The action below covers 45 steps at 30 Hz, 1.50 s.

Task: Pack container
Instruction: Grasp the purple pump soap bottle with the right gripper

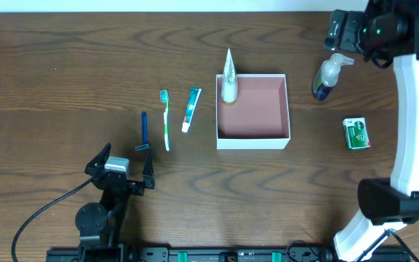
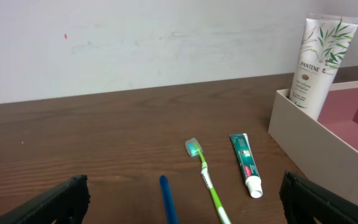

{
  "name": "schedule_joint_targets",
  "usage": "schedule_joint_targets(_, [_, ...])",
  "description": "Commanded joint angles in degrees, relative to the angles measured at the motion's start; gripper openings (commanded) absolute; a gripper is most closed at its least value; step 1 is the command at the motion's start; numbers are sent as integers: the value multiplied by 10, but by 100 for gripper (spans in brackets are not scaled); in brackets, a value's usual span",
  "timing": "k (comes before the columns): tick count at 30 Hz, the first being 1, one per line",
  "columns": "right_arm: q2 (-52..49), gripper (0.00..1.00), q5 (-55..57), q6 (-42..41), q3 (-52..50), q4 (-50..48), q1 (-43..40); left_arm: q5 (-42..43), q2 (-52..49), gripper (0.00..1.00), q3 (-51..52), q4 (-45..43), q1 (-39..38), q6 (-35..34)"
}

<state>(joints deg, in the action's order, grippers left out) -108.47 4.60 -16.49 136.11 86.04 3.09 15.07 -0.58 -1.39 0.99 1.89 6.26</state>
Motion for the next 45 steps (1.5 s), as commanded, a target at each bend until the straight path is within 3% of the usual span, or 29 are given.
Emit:
schedule_joint_targets(1, [-24, 99, -66, -51, -2, 0, -15, 10, 3, 98, 12, 17, 3, 6])
schedule_joint_targets(7, [-65, 99, 8, -403, -2, 34, -31, 10, 3, 98, 12, 17, 3, 6])
schedule_joint_targets(12, [-100, 99, 8, -529, -2, 11, -31, 10, 3, 98, 12, 17, 3, 6])
schedule_joint_targets(45, [-261, 96, 16, -590, -2, -21, -46, 10, 3, 98, 12, 17, 3, 6])
